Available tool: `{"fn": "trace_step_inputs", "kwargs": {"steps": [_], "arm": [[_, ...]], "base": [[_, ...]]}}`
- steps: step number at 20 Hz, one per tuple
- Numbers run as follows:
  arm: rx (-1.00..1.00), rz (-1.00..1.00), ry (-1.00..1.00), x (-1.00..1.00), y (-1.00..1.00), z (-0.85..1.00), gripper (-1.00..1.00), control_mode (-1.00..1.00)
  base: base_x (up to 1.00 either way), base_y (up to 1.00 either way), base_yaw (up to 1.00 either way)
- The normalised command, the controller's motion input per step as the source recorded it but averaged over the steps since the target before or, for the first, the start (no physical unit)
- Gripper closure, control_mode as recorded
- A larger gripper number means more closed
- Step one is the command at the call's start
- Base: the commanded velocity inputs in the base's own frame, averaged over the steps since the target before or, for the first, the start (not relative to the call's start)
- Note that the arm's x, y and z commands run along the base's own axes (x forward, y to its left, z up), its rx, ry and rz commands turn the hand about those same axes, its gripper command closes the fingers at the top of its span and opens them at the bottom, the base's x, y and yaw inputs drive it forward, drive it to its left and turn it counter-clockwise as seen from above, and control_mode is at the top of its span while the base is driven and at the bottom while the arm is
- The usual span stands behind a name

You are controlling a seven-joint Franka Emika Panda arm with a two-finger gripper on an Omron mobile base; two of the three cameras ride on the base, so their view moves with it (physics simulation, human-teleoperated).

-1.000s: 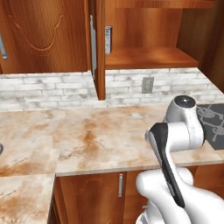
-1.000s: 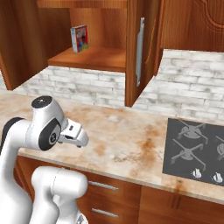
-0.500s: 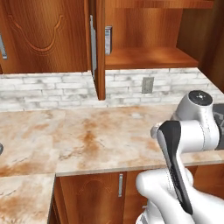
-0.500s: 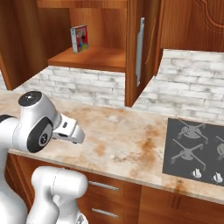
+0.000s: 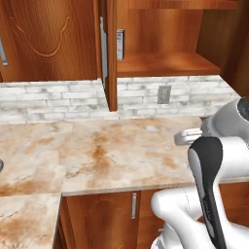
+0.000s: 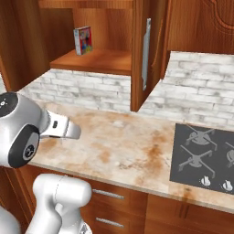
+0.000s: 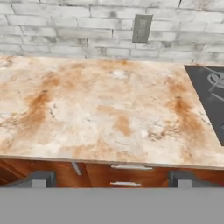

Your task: Pick the avocado and bread from the counter and place them on the plate. Then pick the jam from the cabinet and place it next to the plate. Lastly close the cabinet door.

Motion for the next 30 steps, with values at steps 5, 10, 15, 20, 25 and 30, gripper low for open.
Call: {"fn": "trace_step_inputs", "kwargs": {"steps": [5,10,15,20,25,30], "arm": [[0.0,0.11,-0.27,-0.06,0.28,0.59,-1.0,-1.0],[-0.06,0.02,-0.22,-0.03,0.35,0.49,-1.0,-1.0],[-0.12,0.0,-0.15,-0.22,0.32,0.31,-1.0,-1.0],[-0.09,0.0,-0.08,-0.21,0.31,0.22,-1.0,-1.0],[-0.05,0.0,-0.01,0.0,0.48,0.06,-1.0,-1.0],[-0.08,0.0,0.0,0.0,0.5,0.08,-1.0,-1.0]], "base": [[0.0,0.0,0.0],[0.0,0.0,0.0],[0.0,0.0,0.0],[0.0,0.0,0.0],[0.0,0.0,0.0],[0.0,0.0,0.0]]}}
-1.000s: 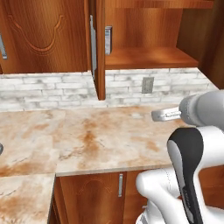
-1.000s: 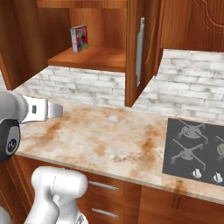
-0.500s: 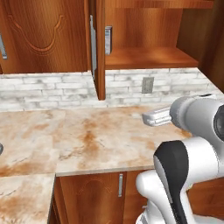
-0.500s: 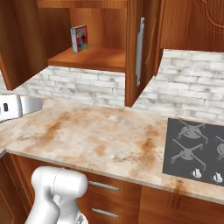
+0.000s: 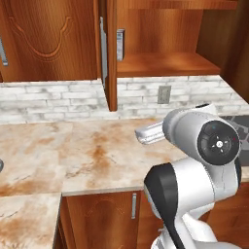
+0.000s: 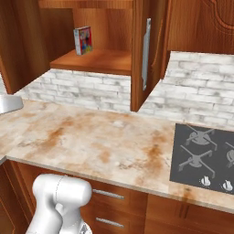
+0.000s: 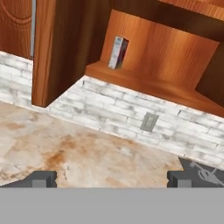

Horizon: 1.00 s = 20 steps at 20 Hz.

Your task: Pick the avocado and bread from the counter and place them on the plate. Then pick the jam from the cabinet and place it next to the plate. Lastly close the cabinet door.

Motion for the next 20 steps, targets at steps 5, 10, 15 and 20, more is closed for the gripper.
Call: {"fn": "trace_step_inputs", "kwargs": {"steps": [5,10,15,20], "arm": [[-0.15,0.0,0.0,0.0,0.53,0.16,-1.0,-1.0],[-0.19,0.0,-0.01,0.0,0.55,0.28,-1.0,-1.0],[-0.19,0.0,-0.05,0.0,0.59,0.29,-1.0,-1.0],[-0.2,0.0,-0.04,0.0,0.53,0.18,-1.0,-1.0]], "base": [[0.0,0.0,0.0],[0.0,0.0,0.0],[0.0,0.0,0.0],[0.0,0.0,0.0]]}}
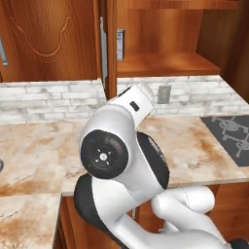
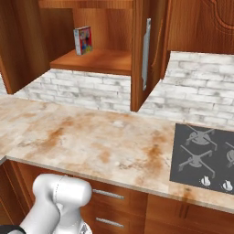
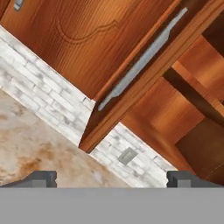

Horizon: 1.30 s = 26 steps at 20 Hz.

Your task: Pick the avocado and bread from the counter and place them on the plate. Then pick the jam from the cabinet and place it next to the plate. Lastly close the cabinet door.

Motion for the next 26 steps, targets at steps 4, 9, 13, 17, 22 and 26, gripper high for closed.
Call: {"fn": "trace_step_inputs", "kwargs": {"steps": [4,9,13,17,22,26], "arm": [[-0.19,0.0,-0.02,0.11,0.38,0.0,-1.0,-1.0],[-0.22,0.0,0.0,0.42,0.24,0.0,-1.0,-1.0],[-0.22,0.0,0.0,0.38,0.19,0.0,-1.0,-1.0],[-0.14,0.0,0.0,0.41,0.04,0.0,-1.0,-1.0],[-0.01,-0.01,0.0,0.36,0.0,-0.02,-1.0,-1.0],[0.0,-0.05,-0.01,0.35,0.0,0.0,-1.0,-1.0]], "base": [[0.0,0.0,0.0],[0.0,0.0,0.0],[0.0,0.0,0.0],[0.0,0.0,0.0],[0.0,0.0,0.0],[0.0,0.0,0.0]]}}
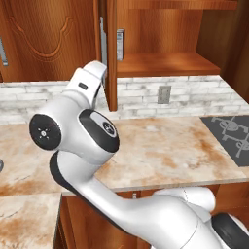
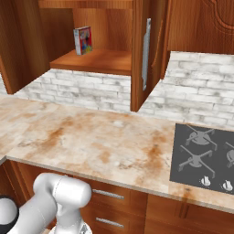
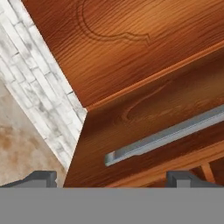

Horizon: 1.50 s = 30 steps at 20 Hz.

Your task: Pick the avocado and bread from the counter and place them on the plate. Then pick the jam from the cabinet and place it next to the plate. Lastly close the cabinet door.

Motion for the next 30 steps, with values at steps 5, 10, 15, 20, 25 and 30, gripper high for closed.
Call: {"fn": "trace_step_inputs", "kwargs": {"steps": [5,10,15,20,25,30], "arm": [[0.0,-0.1,-0.01,0.37,0.0,-0.01,-1.0,-1.0],[0.0,-0.11,0.0,0.44,0.0,-0.09,-1.0,-1.0],[0.0,-0.1,0.0,0.47,0.0,-0.07,-1.0,-1.0],[0.0,-0.09,0.0,0.31,0.0,-0.01,-1.0,-1.0],[0.0,-0.08,-0.05,0.03,0.0,0.0,-1.0,-1.0],[0.0,-0.08,-0.08,0.0,-0.1,0.0,-1.0,-1.0]], "base": [[0.0,0.0,0.0],[0.0,0.0,0.0],[0.0,0.0,0.0],[0.0,0.0,0.0],[0.0,0.0,0.0],[0.0,0.0,0.0]]}}
